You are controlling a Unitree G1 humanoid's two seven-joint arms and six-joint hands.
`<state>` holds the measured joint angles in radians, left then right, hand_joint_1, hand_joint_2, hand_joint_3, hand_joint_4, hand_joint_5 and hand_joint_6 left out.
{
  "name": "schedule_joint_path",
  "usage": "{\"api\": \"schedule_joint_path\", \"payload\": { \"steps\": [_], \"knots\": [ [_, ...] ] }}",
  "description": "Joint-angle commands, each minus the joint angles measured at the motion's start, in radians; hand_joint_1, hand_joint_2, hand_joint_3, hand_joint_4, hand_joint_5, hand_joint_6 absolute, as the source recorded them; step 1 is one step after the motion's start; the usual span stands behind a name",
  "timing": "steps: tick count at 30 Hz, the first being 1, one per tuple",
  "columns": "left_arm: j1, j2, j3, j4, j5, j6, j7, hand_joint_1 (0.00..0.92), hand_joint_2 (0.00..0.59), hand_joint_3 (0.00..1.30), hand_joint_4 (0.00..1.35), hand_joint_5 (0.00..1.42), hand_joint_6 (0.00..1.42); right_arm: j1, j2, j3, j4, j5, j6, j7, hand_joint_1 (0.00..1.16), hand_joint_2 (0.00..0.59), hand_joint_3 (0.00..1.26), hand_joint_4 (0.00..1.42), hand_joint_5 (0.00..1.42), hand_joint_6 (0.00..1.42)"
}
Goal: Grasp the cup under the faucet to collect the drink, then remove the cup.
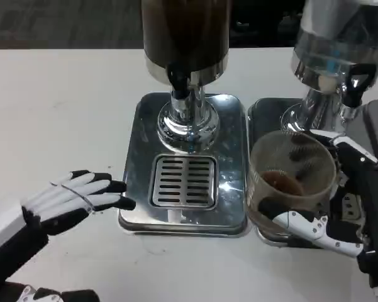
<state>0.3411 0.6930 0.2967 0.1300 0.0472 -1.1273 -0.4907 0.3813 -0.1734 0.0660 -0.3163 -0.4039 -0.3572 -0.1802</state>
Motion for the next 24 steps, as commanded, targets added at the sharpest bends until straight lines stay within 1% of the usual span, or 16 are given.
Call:
{"api": "schedule_joint_path", "payload": {
  "steps": [1, 4, 10, 12, 14, 15, 20, 24],
  "knots": [
    [0.052, 0.019, -0.003, -0.058, 0.010, -0.003, 0.006, 0.000, 0.128, 0.24, 0.07, 0.08, 0.06, 0.011, -0.013, -0.011, -0.057, 0.036, -0.057, 0.029, 1.16, 0.184, 0.97, 1.01, 1.10, 1.28],
    [0.078, 0.025, -0.003, -0.084, -0.009, 0.010, 0.006, 0.000, 0.126, 0.24, 0.07, 0.07, 0.06, 0.026, -0.007, -0.012, -0.092, 0.044, -0.055, 0.043, 1.16, 0.184, 0.97, 1.01, 1.10, 1.28],
    [0.096, 0.035, -0.003, -0.095, -0.017, 0.009, 0.007, 0.000, 0.124, 0.24, 0.07, 0.07, 0.06, 0.051, 0.007, -0.012, -0.123, 0.047, -0.052, 0.056, 1.16, 0.185, 0.97, 1.01, 1.10, 1.28],
    [0.102, 0.029, 0.015, -0.107, 0.008, 0.018, 0.011, 0.000, 0.123, 0.23, 0.05, 0.06, 0.06, 0.062, 0.008, -0.014, -0.128, 0.043, -0.055, 0.058, 1.16, 0.185, 0.97, 1.02, 1.10, 1.28],
    [0.106, 0.024, 0.025, -0.115, 0.030, 0.027, 0.014, 0.000, 0.116, 0.19, 0.01, 0.02, 0.05, 0.071, 0.008, -0.017, -0.129, 0.043, -0.061, 0.059, 1.16, 0.185, 0.97, 1.02, 1.11, 1.28],
    [0.106, 0.021, 0.028, -0.114, 0.037, 0.030, 0.015, 0.000, 0.115, 0.18, 0.01, 0.01, 0.05, 0.074, 0.008, -0.019, -0.128, 0.044, -0.063, 0.060, 1.16, 0.185, 0.97, 1.02, 1.11, 1.28],
    [0.112, -0.005, 0.083, -0.142, 0.142, 0.006, 0.041, 0.000, 0.114, 0.16, 0.00, 0.00, 0.03, 0.079, 0.003, -0.029, -0.127, 0.053, -0.071, 0.068, 1.16, 0.185, 0.97, 1.02, 1.12, 1.29],
    [0.119, -0.013, 0.090, -0.157, 0.189, 0.039, 0.057, 0.000, 0.113, 0.14, 0.00, 0.00, 0.01, 0.071, -0.001, -0.032, -0.122, 0.061, -0.074, 0.078, 1.16, 0.185, 0.97, 1.02, 1.12, 1.29]
  ]
}}
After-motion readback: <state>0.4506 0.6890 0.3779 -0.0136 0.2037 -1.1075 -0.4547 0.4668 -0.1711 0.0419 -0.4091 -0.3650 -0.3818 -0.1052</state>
